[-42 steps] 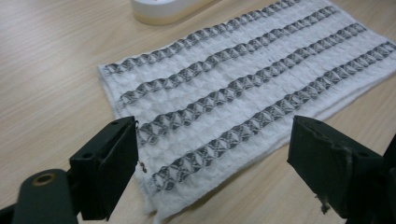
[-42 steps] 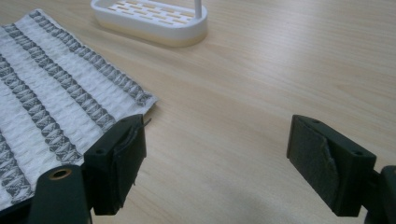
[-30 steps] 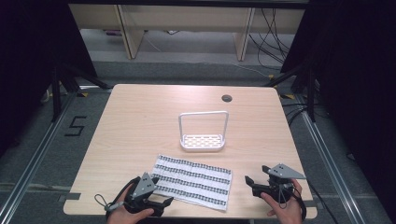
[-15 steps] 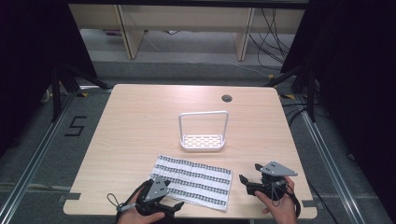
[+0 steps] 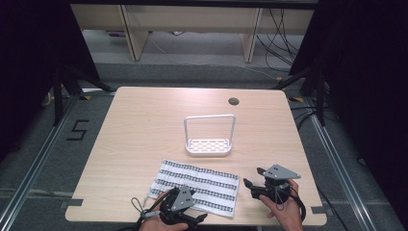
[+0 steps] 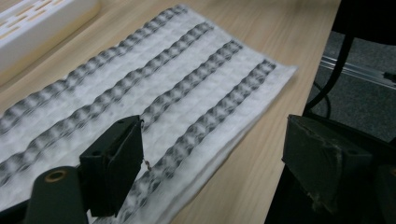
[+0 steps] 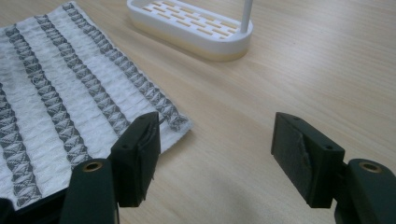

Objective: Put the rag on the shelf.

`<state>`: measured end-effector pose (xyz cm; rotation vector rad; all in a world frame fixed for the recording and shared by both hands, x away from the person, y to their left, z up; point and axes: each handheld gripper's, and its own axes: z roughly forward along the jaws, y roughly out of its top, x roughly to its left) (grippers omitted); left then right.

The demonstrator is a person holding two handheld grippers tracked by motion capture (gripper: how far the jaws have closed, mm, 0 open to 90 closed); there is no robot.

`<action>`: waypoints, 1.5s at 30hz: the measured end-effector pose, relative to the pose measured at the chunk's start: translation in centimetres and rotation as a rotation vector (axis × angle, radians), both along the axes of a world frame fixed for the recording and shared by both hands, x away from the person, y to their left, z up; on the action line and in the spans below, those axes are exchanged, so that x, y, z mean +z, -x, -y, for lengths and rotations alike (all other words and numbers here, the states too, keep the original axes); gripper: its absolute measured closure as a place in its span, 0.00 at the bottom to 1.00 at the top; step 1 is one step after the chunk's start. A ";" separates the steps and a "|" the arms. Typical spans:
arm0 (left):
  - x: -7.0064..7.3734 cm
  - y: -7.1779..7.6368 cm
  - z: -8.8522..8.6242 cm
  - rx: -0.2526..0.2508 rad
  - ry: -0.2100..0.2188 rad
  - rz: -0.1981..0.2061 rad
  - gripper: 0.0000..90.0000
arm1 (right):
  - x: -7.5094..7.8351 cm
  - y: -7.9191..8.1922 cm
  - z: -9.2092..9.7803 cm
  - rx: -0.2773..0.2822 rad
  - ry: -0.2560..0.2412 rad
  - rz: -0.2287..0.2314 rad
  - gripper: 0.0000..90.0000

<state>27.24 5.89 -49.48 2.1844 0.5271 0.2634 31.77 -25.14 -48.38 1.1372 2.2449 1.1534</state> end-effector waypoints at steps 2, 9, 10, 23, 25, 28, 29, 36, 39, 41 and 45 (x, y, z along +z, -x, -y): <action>0.0 0.0 0.9 -0.014 0.012 -0.008 0.24 | 0.0 -0.1 0.0 -0.006 0.012 0.010 0.38; -0.2 -0.2 3.1 -0.057 -0.024 0.001 0.26 | 0.0 -0.3 -0.1 -0.008 0.013 -0.001 0.39; -0.3 -0.2 3.5 -0.052 0.003 -0.002 0.26 | 0.0 -0.3 -0.2 -0.006 0.012 0.005 0.39; -0.5 -0.9 6.0 -0.103 0.000 -0.015 0.29 | -0.5 -1.5 -1.2 0.054 0.015 -0.018 0.47; -0.6 -0.8 6.5 -0.101 0.011 -0.018 0.29 | -0.6 -1.8 -1.4 0.061 0.020 -0.027 0.47; -0.6 -1.0 6.8 -0.121 -0.027 -0.015 0.31 | -0.8 -2.3 -1.7 0.074 0.023 -0.042 0.49; -0.6 -1.0 6.8 -0.121 -0.027 -0.015 0.32 | -0.8 -2.3 -1.7 0.074 0.023 -0.042 0.49; -1.1 -1.2 7.7 -0.144 -0.061 -0.009 0.40 | -1.1 -3.2 -2.6 0.088 0.041 -0.046 0.49; -1.3 -1.1 8.3 -0.165 -0.088 0.005 0.43 | -1.1 -3.3 -2.8 0.089 0.045 -0.055 0.49; -1.3 -1.1 8.4 -0.179 -0.106 0.013 0.46 | -1.2 -3.3 -2.9 0.085 0.038 -0.060 0.49; -1.5 -1.2 8.6 -0.192 -0.128 0.022 0.50 | -1.3 -3.5 -2.9 0.090 0.047 -0.066 0.50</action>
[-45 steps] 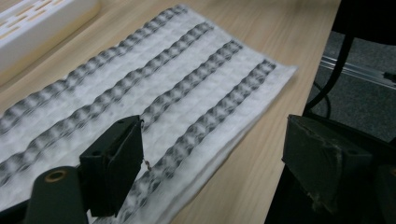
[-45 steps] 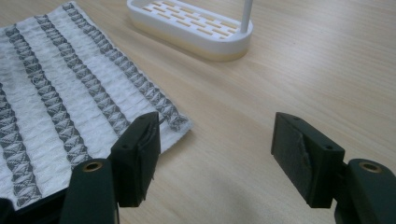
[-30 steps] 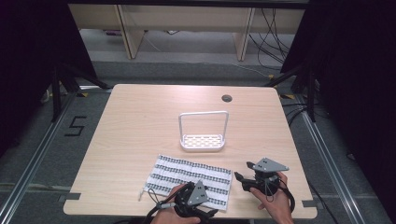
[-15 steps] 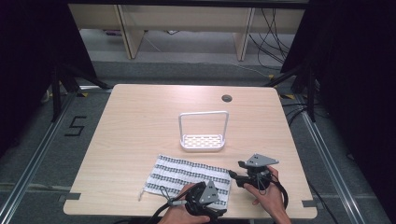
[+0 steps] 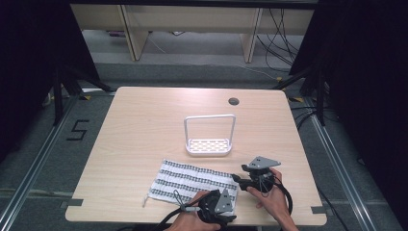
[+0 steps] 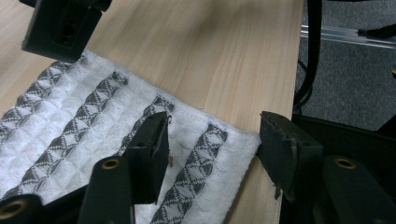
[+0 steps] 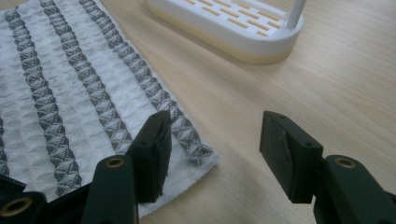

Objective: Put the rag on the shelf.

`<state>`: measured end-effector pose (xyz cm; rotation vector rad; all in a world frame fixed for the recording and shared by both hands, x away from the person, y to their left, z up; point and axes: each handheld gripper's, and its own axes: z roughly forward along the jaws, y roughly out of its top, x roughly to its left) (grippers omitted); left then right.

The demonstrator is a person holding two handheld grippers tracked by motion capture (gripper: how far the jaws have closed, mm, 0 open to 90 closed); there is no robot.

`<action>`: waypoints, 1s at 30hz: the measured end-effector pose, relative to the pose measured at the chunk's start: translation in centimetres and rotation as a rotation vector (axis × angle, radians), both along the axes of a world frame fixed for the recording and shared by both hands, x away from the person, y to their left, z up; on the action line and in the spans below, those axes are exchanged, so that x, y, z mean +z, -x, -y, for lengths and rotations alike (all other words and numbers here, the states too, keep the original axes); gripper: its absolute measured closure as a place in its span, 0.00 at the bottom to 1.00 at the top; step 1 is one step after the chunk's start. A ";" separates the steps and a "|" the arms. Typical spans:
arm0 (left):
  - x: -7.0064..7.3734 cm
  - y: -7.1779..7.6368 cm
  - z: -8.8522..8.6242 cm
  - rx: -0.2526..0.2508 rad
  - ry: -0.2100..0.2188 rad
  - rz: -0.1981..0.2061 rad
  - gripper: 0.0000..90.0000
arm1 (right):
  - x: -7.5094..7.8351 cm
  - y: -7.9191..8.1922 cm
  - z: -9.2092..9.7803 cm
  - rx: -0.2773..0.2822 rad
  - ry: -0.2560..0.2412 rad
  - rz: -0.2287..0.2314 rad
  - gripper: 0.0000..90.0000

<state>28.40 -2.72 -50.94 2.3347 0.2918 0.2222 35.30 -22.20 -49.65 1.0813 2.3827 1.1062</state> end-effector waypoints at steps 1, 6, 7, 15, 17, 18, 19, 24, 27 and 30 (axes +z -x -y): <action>0.0 0.0 0.0 -0.007 -0.016 0.011 0.51 | -0.1 0.0 -0.1 -0.002 -0.005 -0.004 0.50; -0.1 0.0 0.1 -0.024 -0.010 0.018 0.61 | -0.3 -0.3 -0.2 0.019 0.015 -0.009 0.52; -0.1 0.1 0.2 -0.029 -0.004 0.012 0.63 | -0.3 -0.4 -0.3 0.017 0.011 -0.011 0.53; 0.0 -0.2 0.2 -0.064 -0.012 -0.007 0.80 | -1.0 -0.9 -0.8 0.017 0.017 -0.079 0.55; -0.2 -0.2 0.2 -0.051 0.011 -0.013 0.83 | -1.1 -1.2 -0.7 0.024 0.018 -0.071 0.56; -0.2 -0.2 0.2 -0.045 0.023 -0.019 0.85 | -1.1 -1.3 -0.8 0.025 0.018 -0.085 0.57; -0.2 -0.3 0.2 -0.053 0.014 -0.014 0.87 | -1.2 -1.3 -0.8 0.021 0.019 -0.085 0.58; -0.2 -0.5 0.0 -0.047 0.043 -0.021 0.96 | -1.2 -1.2 -0.8 0.036 0.011 -0.106 0.74; 0.0 -0.6 -0.2 -0.048 0.046 -0.018 0.97 | -1.2 -1.1 -0.8 0.045 0.003 -0.115 0.85; 0.2 -0.5 -0.3 -0.047 0.050 -0.008 0.98 | -1.1 -1.1 -0.6 0.055 -0.018 -0.097 0.93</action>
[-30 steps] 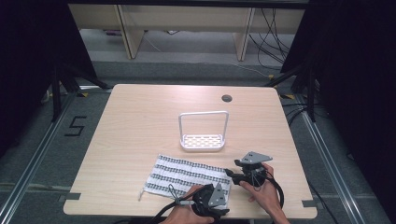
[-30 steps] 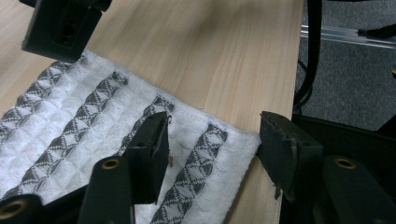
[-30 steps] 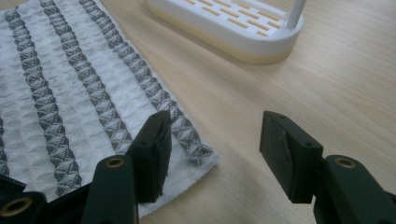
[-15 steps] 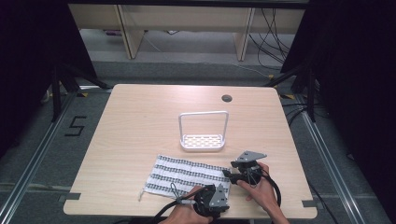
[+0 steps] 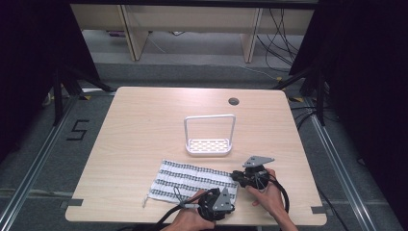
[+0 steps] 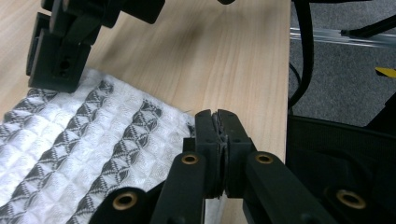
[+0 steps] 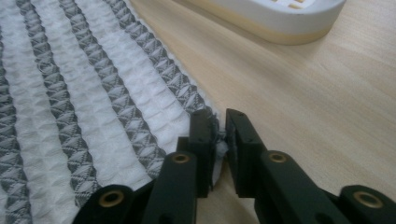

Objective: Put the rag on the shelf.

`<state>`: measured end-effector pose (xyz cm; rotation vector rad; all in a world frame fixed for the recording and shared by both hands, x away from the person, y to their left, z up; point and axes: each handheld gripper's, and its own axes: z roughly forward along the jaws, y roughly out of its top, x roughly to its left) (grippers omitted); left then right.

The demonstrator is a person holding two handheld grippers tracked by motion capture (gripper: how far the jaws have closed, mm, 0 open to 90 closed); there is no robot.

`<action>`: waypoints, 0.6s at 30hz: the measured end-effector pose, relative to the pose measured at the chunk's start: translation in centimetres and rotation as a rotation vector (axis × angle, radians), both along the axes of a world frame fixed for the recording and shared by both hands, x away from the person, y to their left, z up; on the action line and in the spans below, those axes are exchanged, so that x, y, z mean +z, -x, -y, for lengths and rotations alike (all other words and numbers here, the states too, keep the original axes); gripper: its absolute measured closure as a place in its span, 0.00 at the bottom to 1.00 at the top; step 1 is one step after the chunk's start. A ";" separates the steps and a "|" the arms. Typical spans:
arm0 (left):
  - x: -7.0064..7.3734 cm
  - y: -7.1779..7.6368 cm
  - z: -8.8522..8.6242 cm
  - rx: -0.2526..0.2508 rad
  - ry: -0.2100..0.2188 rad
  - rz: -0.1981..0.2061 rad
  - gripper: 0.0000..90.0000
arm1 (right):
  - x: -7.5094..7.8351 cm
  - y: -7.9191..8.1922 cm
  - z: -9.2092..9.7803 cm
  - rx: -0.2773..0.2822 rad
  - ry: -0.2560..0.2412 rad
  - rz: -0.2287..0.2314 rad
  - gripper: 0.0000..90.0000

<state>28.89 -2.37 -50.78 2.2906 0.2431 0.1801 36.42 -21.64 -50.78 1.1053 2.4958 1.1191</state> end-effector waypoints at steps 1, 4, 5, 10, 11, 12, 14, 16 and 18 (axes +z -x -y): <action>0.3 -0.2 -0.2 -0.023 -0.033 0.018 0.98 | 0.1 0.0 0.0 0.001 -0.011 -0.008 0.94; 0.6 -0.1 -0.5 -0.001 0.003 0.016 0.98 | 0.3 0.2 0.1 0.009 -0.021 0.009 0.95; 0.7 -0.1 -0.6 0.009 0.015 0.012 0.98 | 0.4 0.2 0.0 0.004 -0.025 0.011 0.96; 2.0 -0.4 -1.7 0.021 0.027 0.035 0.98 | 1.1 0.5 -0.1 0.015 -0.033 0.046 0.96; 2.2 -0.4 -1.9 0.027 0.043 0.029 0.98 | 1.4 0.6 -0.1 0.014 -0.039 0.048 0.96; 2.5 -0.4 -2.1 0.039 0.061 0.028 0.98 | 1.6 0.7 -0.1 0.012 -0.050 0.051 0.96; 3.2 -0.5 -2.7 0.045 0.068 0.043 0.98 | 2.2 0.9 -0.2 0.016 -0.058 0.062 0.96; 3.9 -0.5 -3.2 0.063 0.095 0.043 0.98 | 2.8 1.0 -0.3 0.022 -0.066 0.088 0.97; 4.7 -0.6 -3.9 0.068 0.106 0.051 0.98 | 3.6 1.2 -0.4 0.030 -0.074 0.092 0.97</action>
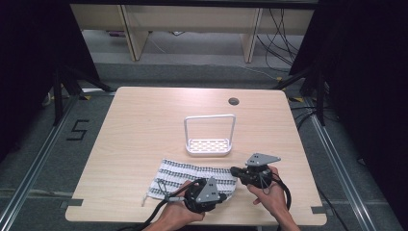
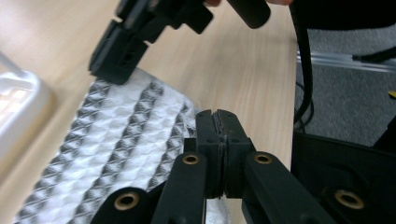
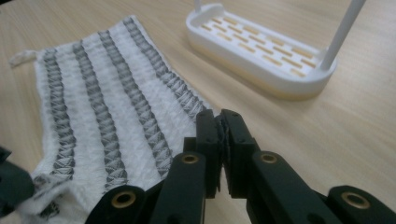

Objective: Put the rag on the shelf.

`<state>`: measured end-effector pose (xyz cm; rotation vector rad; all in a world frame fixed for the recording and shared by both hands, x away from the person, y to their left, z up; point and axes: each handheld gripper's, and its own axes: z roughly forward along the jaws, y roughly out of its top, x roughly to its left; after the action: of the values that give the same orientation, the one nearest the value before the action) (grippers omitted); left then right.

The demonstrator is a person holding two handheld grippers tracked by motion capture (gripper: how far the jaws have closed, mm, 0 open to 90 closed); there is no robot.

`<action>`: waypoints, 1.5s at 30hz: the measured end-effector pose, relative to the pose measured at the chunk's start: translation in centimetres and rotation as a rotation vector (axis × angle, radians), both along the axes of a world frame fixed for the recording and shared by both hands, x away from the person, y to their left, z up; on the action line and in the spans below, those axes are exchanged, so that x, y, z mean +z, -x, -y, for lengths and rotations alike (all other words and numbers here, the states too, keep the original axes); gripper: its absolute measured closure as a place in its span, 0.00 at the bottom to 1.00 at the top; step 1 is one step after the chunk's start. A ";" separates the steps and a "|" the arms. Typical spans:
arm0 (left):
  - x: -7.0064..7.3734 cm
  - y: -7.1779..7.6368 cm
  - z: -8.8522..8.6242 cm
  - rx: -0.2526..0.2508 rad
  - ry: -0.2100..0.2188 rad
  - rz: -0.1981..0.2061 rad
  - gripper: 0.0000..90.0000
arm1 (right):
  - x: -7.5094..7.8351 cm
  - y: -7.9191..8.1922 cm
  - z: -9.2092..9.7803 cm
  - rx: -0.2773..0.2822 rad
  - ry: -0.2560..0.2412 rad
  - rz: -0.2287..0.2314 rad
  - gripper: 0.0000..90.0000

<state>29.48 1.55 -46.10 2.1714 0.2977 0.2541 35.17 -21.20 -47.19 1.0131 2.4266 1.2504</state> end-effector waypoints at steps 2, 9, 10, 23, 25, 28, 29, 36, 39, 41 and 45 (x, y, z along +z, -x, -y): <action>0.9 0.0 -0.7 0.010 0.017 0.009 0.98 | 0.8 0.1 -0.1 0.004 -0.010 0.021 0.97; 3.4 -0.1 -2.9 0.048 0.071 0.041 0.98 | 2.7 0.0 -0.9 0.016 -0.063 0.036 0.97; 3.7 -0.2 -3.1 0.050 0.080 0.046 0.98 | 3.0 0.1 -1.1 0.015 -0.071 0.043 0.97; 9.5 -0.7 -6.6 0.107 0.193 0.122 0.98 | 11.0 0.6 -2.5 0.037 -0.122 0.118 0.97; 11.4 -0.7 -7.5 0.117 0.216 0.154 0.98 | 12.6 0.6 -2.7 0.053 -0.109 0.156 0.97; 13.2 -0.8 -8.2 0.121 0.239 0.177 0.98 | 14.5 0.9 -3.2 0.066 -0.109 0.188 0.97; 13.8 -0.8 -8.4 0.121 0.249 0.181 0.98 | 15.1 1.0 -3.3 0.065 -0.110 0.207 0.97; 17.8 -1.7 -9.4 0.146 0.300 0.237 0.99 | 19.4 0.9 -3.6 0.054 -0.128 0.262 0.97; 19.1 -2.3 -9.4 0.156 0.316 0.245 0.99 | 20.9 0.6 -3.7 0.039 -0.118 0.272 0.97; 19.7 -2.9 -9.4 0.162 0.325 0.245 0.98 | 21.8 0.4 -3.6 0.025 -0.109 0.298 0.97; 20.2 -4.0 -9.3 0.185 0.338 0.252 0.99 | 22.8 0.0 -3.3 0.000 -0.112 0.298 0.97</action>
<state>33.44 10.83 -25.86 1.7582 0.3688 0.5369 35.15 -17.85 -24.36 0.7875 2.1516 1.4375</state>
